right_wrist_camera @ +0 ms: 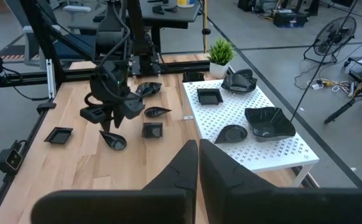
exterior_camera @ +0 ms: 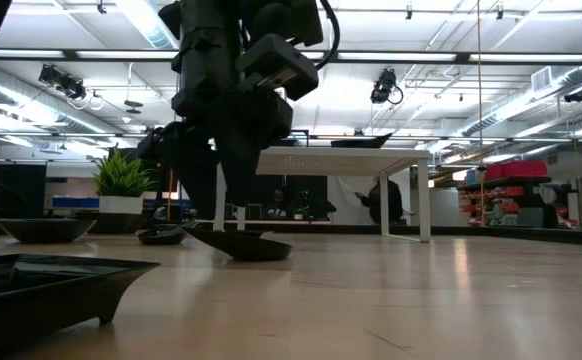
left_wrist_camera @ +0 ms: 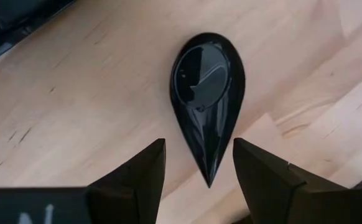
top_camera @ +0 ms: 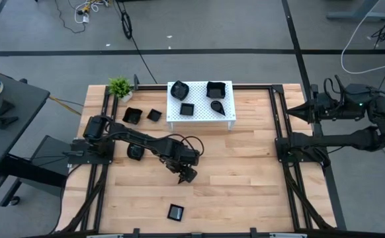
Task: Pick & Place Mini shaped plates
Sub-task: Stack the drop-shaped plate on top of the drop-shaped plate on the shelf
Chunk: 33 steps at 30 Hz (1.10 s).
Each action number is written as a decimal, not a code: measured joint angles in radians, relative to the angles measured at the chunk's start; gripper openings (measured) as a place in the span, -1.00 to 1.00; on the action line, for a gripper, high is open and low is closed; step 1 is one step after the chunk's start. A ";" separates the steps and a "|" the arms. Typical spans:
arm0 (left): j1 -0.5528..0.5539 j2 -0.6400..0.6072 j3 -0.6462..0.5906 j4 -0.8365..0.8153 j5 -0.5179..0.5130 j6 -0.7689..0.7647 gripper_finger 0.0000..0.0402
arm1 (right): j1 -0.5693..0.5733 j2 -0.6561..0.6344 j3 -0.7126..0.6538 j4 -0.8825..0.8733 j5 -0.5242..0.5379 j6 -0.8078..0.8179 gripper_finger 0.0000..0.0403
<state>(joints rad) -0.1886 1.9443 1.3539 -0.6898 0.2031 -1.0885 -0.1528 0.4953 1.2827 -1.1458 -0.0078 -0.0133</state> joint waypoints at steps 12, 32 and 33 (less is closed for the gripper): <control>0.000 0.002 -0.046 0.060 0.004 -0.001 -0.04 | 0.000 0.000 0.000 0.000 0.000 0.000 -0.90; 0.025 0.002 -0.086 0.140 0.003 -0.006 -0.04 | 0.000 0.000 0.000 0.000 0.000 0.000 -0.90; 0.028 0.002 -0.086 0.141 0.004 -0.007 -0.04 | 0.000 0.000 0.000 0.000 0.000 0.000 -0.90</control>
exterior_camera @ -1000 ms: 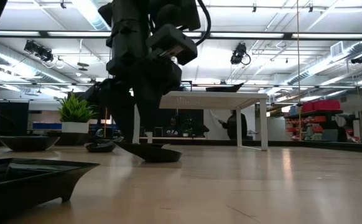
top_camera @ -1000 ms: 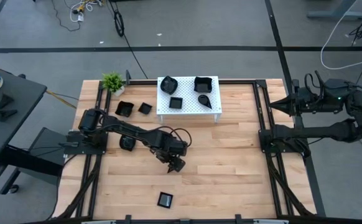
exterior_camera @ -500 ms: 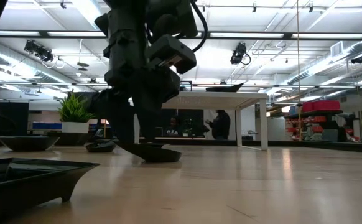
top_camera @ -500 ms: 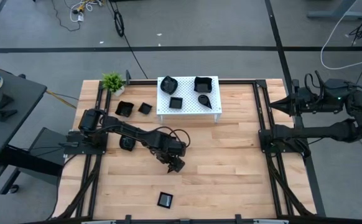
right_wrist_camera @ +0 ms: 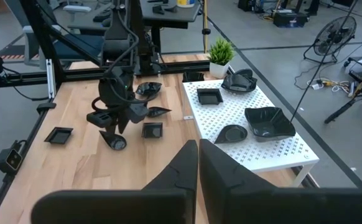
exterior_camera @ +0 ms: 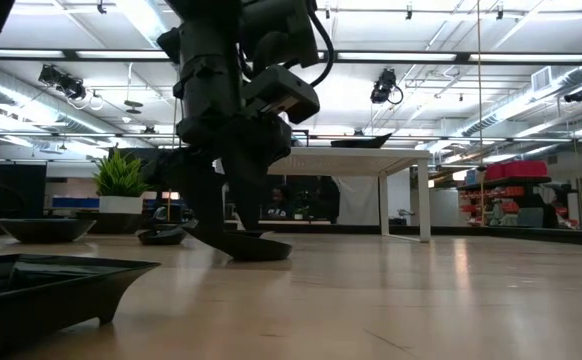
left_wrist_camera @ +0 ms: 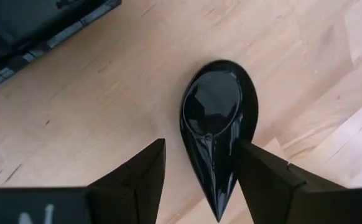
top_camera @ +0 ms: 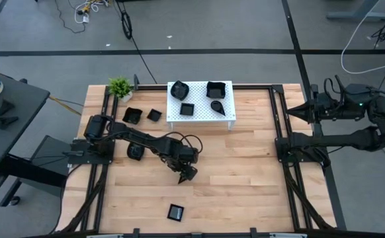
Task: Pick & Place Mini shaped plates
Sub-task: Stack the drop-shaped plate on top of the drop-shaped plate on the shelf
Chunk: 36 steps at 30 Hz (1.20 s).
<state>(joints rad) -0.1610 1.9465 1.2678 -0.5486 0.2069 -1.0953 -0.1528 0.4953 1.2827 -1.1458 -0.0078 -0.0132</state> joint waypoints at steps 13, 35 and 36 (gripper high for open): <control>0.001 0.000 0.000 0.007 0.026 0.000 -0.04 | 0.000 0.000 0.000 0.000 0.000 0.000 -0.90; 0.000 -0.002 -0.034 0.060 0.048 -0.046 -0.04 | 0.000 0.000 0.000 0.000 0.000 0.000 -0.90; 0.000 -0.002 -0.034 0.059 0.048 -0.046 -0.04 | 0.000 0.000 0.000 0.000 0.000 0.000 -0.90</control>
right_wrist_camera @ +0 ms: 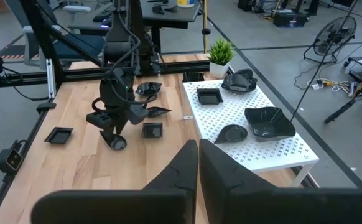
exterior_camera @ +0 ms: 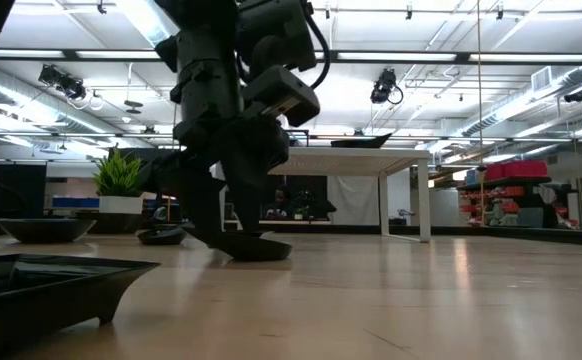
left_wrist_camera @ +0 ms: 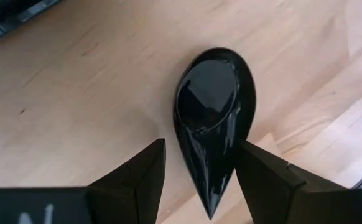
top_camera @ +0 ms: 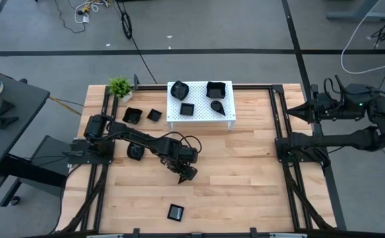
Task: Pick & Place Mini shaped plates
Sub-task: Stack the drop-shaped plate on top of the drop-shaped plate on the shelf
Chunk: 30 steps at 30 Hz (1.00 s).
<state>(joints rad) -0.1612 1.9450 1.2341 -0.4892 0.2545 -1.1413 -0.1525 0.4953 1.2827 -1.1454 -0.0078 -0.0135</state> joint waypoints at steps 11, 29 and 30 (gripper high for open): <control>0.000 0.000 -0.021 0.013 0.009 0.000 -0.04 | 0.000 0.000 0.000 0.000 0.000 0.000 -0.90; 0.002 0.000 -0.020 0.014 0.012 0.000 -0.48 | 0.000 0.000 0.000 0.000 0.000 0.000 -0.90; 0.002 0.000 -0.020 0.014 0.012 0.000 -0.51 | 0.000 0.000 0.000 0.000 0.000 0.000 -0.90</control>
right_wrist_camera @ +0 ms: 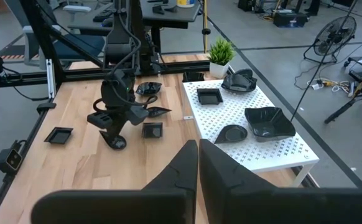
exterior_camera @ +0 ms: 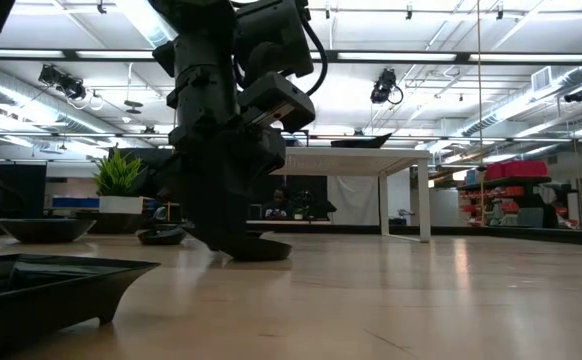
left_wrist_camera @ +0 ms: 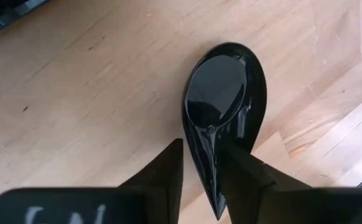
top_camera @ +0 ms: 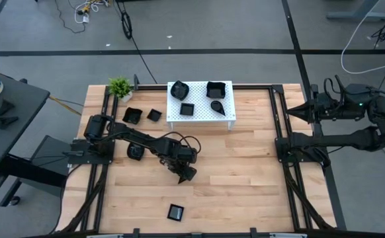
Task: Pick & Place Mini shaped plates
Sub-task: Stack the drop-shaped plate on top of the drop-shaped plate on the shelf
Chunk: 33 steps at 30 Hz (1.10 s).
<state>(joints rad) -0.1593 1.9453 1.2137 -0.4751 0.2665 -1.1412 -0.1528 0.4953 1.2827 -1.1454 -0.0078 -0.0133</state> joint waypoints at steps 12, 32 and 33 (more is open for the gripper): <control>0.000 0.000 0.000 0.000 0.000 -0.001 -0.73 | 0.000 0.000 0.000 0.000 0.000 0.000 -0.90; 0.000 0.001 0.000 0.000 0.000 -0.002 -0.97 | 0.000 0.000 0.000 0.000 0.000 0.000 -0.90; 0.000 0.000 0.000 0.000 0.000 -0.002 -0.98 | 0.000 0.000 0.000 0.000 0.000 0.000 -0.90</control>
<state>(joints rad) -0.1593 1.9458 1.2137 -0.4755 0.2668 -1.1427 -0.1527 0.4953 1.2827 -1.1458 -0.0078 -0.0132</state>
